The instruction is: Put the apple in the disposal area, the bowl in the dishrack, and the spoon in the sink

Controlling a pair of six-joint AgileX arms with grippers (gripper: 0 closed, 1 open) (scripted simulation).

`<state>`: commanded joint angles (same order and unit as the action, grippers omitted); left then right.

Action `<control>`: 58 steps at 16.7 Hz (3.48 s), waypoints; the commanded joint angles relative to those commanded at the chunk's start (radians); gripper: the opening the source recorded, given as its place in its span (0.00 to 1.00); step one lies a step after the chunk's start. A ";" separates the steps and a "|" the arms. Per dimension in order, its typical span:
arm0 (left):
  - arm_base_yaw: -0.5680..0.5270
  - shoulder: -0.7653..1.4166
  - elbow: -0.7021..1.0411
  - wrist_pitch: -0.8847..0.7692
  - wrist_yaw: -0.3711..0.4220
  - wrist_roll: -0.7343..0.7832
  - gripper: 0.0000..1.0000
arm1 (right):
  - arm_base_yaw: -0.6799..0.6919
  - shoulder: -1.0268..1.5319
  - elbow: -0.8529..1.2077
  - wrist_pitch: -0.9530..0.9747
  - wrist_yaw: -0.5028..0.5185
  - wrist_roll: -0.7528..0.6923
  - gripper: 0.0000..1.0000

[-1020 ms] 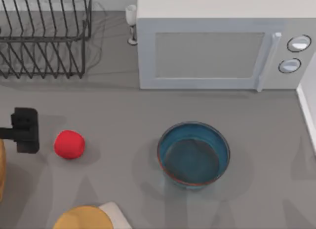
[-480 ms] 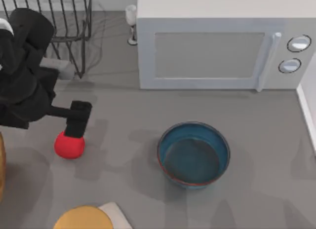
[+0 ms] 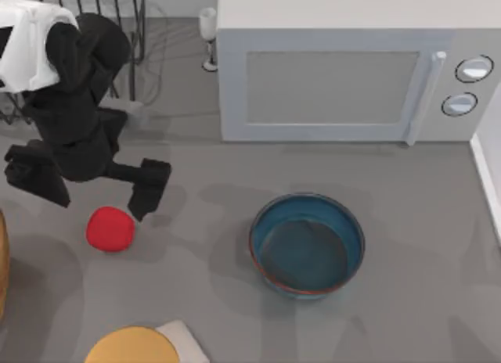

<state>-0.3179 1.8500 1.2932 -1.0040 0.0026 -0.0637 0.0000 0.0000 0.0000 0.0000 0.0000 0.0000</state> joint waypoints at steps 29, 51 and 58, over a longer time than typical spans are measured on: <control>0.001 0.118 -0.144 0.262 0.001 0.003 0.02 | 0.000 0.000 0.000 0.000 0.000 0.000 1.00; 0.000 -0.036 0.107 -0.125 -0.004 0.000 0.00 | 0.000 0.000 0.000 0.000 0.000 0.000 1.00; 0.016 -0.036 0.109 -0.140 -0.003 0.066 0.00 | 0.000 0.000 0.000 0.000 0.000 0.000 1.00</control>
<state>-0.3018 1.8144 1.4021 -1.1443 -0.0009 0.0019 0.0000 0.0000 0.0000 0.0000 0.0000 0.0000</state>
